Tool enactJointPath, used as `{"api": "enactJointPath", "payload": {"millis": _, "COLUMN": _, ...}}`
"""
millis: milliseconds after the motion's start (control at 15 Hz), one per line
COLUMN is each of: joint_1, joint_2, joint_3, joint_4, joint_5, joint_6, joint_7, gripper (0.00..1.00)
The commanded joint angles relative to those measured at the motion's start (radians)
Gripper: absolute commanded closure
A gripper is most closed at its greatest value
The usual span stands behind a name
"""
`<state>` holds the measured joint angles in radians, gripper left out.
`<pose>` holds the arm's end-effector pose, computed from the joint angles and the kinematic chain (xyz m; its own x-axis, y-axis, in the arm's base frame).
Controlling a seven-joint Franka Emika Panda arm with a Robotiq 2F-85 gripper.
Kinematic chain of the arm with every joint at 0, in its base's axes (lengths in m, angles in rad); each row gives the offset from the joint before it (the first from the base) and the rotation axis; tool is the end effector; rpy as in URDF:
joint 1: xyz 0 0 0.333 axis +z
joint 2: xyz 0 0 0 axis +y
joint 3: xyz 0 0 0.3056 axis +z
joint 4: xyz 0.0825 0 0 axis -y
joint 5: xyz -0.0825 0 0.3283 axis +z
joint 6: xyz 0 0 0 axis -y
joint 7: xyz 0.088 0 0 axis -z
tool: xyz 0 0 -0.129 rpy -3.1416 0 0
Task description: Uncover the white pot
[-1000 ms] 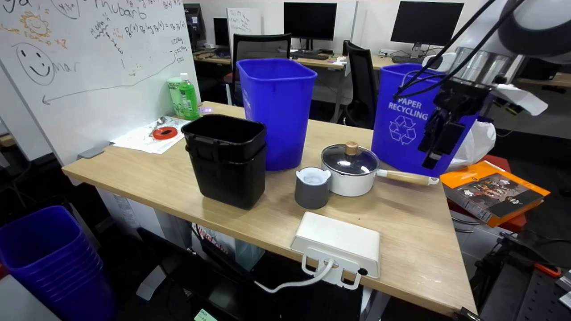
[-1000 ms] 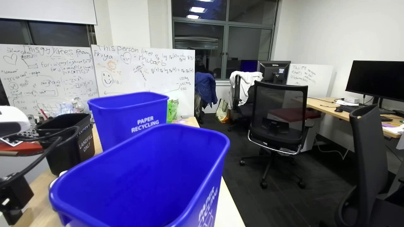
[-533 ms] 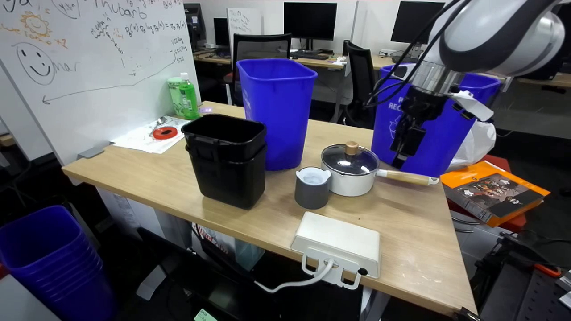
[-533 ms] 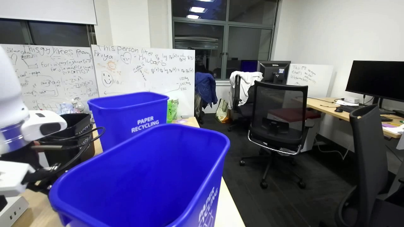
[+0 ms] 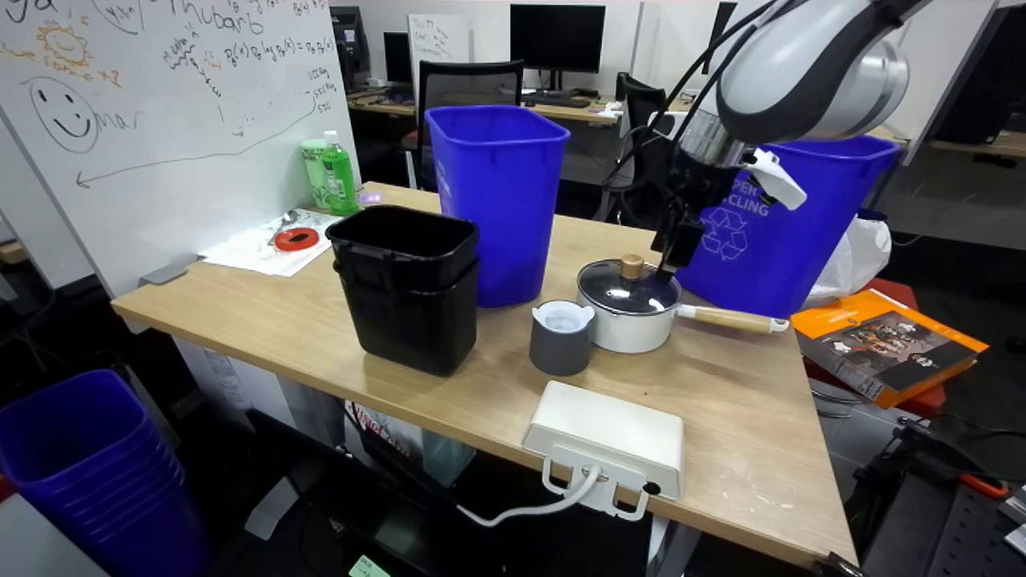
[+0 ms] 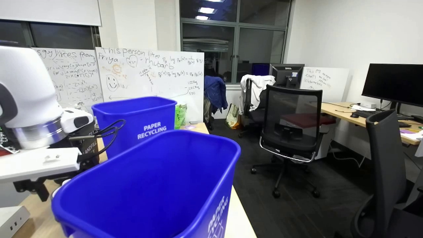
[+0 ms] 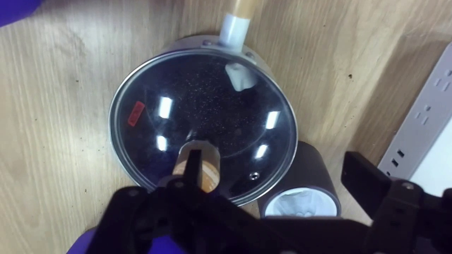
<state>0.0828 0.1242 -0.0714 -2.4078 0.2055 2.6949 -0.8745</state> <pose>0.4827 0.0006 0.2910 0.7436 0.6436 0.1813 0.6469 -0.7610 0.0482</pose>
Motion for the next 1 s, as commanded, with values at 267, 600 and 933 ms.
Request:
{"api": "enactJointPath", "payload": {"millis": 267, "joint_1": -0.090, "joint_2": 0.101, "joint_3": 0.095, "joint_4": 0.018, "joint_5": -0.148, "joint_6": 0.200, "joint_7": -0.005, "gripper": 0.00}}
{"api": "enactJointPath", "payload": {"millis": 600, "joint_1": -0.135, "joint_2": 0.139, "joint_3": 0.132, "joint_4": 0.046, "joint_5": -0.201, "joint_6": 0.241, "joint_7": -0.006, "gripper": 0.00}}
{"api": "enactJointPath", "payload": {"millis": 933, "joint_1": -0.167, "joint_2": 0.166, "joint_3": 0.145, "joint_4": 0.056, "joint_5": -0.238, "joint_6": 0.250, "joint_7": -0.004, "gripper": 0.00}}
